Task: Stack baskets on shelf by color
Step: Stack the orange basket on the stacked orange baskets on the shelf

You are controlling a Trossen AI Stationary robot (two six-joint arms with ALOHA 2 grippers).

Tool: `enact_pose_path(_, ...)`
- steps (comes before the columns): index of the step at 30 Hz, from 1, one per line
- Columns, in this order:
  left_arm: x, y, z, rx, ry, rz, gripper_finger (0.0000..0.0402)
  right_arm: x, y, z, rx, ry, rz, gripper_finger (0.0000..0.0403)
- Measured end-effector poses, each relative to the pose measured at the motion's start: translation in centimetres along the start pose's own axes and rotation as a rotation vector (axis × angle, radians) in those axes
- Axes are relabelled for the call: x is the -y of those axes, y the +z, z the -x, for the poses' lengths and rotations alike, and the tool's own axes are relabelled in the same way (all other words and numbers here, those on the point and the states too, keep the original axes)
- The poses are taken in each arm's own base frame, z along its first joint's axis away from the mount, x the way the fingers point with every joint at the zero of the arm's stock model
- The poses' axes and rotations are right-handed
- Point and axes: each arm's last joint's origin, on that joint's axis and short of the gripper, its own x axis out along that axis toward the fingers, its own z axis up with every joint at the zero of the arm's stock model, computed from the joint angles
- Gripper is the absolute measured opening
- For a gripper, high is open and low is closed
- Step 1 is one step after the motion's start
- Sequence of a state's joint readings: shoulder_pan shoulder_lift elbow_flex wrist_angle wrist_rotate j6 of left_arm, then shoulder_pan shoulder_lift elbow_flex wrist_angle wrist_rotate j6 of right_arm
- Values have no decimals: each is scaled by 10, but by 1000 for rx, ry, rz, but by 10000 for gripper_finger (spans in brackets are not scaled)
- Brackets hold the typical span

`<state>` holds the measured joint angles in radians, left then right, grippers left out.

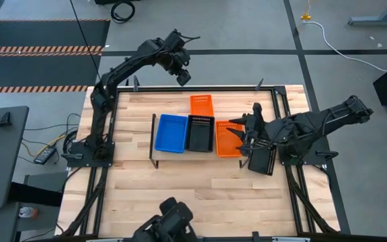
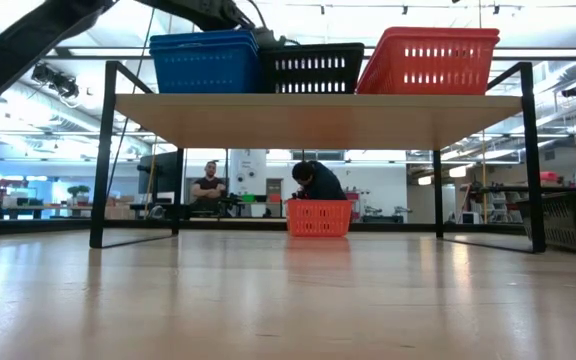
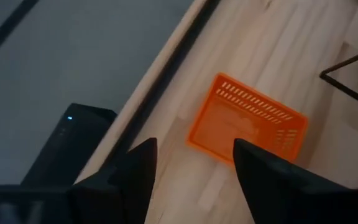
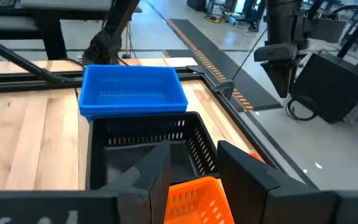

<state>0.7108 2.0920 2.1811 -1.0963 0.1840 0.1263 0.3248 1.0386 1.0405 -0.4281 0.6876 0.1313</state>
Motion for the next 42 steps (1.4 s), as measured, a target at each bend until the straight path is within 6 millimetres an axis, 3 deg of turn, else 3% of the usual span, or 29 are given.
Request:
enact_pose_path(15, 17, -7, -63, -137, -17, 39, 203, -6, -6, -5, -51, 10, -59, 139)
enact_pose_path(27, 34, -7, -73, -143, 29, 18, 203, -6, -6, -5, -50, 10, -60, 139)
enact_pose_path(42, 47, -26, -113, -145, 15, 28, 203, -7, -6, -5, -50, 26, -94, 139)
